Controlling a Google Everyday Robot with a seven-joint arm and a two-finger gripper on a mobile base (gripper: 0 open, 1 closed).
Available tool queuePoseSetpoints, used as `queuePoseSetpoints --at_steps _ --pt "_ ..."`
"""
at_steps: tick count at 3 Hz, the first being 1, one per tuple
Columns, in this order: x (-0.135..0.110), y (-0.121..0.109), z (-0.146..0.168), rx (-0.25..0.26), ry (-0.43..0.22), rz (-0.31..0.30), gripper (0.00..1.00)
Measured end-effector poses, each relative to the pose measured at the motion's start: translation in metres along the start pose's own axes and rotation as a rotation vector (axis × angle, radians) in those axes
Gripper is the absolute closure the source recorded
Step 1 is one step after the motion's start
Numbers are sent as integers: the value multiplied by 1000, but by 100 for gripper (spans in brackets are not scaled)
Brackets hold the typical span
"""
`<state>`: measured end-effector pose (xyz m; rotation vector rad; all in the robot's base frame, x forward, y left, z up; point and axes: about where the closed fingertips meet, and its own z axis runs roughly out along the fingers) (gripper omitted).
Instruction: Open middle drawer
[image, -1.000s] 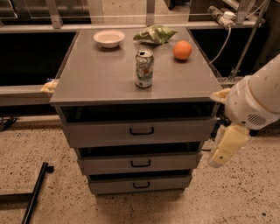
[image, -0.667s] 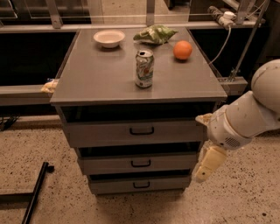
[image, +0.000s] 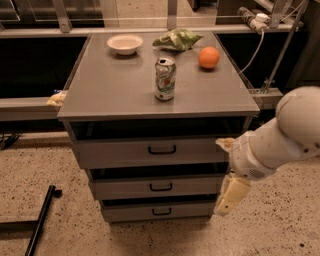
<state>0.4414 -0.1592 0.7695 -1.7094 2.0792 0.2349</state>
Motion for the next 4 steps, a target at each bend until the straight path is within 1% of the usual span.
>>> queuePoseSetpoints --at_steps 1,2,3,4 --pt "7 6 78 -13 -42 -152 0" --pt "20 -6 159 -30 -56 -252 0" --pt "42 -20 224 -48 5 -305 0" --pt "42 -20 232 -55 16 -325 0"
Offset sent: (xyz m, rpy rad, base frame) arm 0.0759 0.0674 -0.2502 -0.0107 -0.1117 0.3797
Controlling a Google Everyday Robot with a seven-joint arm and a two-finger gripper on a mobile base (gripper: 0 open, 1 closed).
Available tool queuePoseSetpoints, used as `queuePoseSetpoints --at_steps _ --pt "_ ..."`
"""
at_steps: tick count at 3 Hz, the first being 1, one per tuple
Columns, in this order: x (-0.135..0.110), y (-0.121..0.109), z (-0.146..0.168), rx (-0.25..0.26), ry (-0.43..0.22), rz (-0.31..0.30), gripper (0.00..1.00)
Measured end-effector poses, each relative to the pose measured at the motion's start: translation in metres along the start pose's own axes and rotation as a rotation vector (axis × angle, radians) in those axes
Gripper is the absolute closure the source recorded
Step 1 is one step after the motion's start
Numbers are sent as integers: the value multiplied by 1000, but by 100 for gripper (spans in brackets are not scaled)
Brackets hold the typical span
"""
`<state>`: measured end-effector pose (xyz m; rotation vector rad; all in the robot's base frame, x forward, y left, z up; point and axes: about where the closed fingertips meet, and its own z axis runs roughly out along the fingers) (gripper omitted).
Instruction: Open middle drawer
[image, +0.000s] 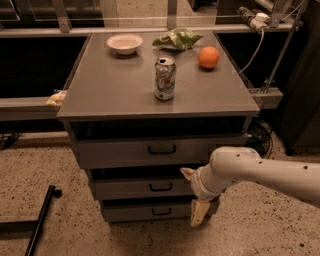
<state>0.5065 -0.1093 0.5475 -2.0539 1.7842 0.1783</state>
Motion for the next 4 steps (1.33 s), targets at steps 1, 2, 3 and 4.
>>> queuePoseSetpoints --at_steps 1,2,3,4 --pt "9 6 12 8 4 -17 0" --pt "29 5 23 42 8 -23 0" --pt "52 1 33 78 15 -18 0" --pt "78 -7 42 107 18 -4 0"
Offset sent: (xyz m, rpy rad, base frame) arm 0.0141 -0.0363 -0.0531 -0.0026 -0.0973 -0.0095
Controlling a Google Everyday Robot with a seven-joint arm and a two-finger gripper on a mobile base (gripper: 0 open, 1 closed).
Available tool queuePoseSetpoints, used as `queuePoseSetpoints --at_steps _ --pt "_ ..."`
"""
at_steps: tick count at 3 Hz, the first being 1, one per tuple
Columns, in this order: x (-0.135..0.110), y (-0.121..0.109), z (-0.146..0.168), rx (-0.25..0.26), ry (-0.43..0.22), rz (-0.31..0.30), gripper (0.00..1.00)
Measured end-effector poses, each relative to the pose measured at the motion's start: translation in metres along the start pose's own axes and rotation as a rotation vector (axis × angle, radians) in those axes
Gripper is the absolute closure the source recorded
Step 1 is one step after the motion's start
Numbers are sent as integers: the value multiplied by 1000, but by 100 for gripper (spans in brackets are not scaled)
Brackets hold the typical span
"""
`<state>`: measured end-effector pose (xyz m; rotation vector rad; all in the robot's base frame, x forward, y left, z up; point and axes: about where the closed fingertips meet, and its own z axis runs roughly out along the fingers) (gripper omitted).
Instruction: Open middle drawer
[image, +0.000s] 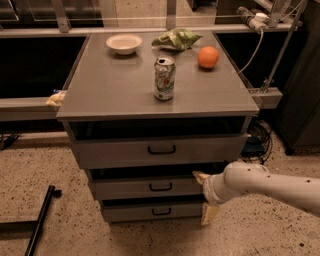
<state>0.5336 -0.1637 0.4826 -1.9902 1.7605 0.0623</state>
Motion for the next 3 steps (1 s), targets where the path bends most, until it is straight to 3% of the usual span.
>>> queuePoseSetpoints --at_steps 3 --pt "49 -26 45 -10 -13 32 0"
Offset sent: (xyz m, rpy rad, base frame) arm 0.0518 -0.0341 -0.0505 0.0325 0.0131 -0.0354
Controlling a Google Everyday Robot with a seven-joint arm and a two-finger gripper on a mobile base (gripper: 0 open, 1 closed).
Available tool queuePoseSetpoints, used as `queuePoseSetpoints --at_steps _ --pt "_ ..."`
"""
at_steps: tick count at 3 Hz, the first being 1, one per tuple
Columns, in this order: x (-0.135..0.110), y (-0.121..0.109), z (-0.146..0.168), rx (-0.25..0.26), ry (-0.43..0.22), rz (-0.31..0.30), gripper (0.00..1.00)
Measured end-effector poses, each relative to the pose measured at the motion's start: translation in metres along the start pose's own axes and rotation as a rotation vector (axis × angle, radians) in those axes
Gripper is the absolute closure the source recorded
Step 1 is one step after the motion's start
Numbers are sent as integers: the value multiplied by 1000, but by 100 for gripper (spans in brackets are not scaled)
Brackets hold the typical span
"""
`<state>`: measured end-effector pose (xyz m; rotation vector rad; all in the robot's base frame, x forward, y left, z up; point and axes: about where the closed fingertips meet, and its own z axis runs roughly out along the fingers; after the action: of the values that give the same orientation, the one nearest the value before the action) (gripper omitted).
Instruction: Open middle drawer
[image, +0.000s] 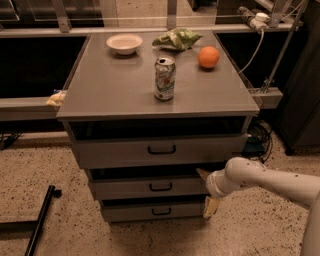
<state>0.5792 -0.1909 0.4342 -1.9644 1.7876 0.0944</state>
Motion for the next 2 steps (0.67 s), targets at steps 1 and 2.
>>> queuePoseSetpoints --at_steps 1,2 --pt "18 -19 24 -30 13 1 0" --pt "18 -20 24 -29 13 2 0"
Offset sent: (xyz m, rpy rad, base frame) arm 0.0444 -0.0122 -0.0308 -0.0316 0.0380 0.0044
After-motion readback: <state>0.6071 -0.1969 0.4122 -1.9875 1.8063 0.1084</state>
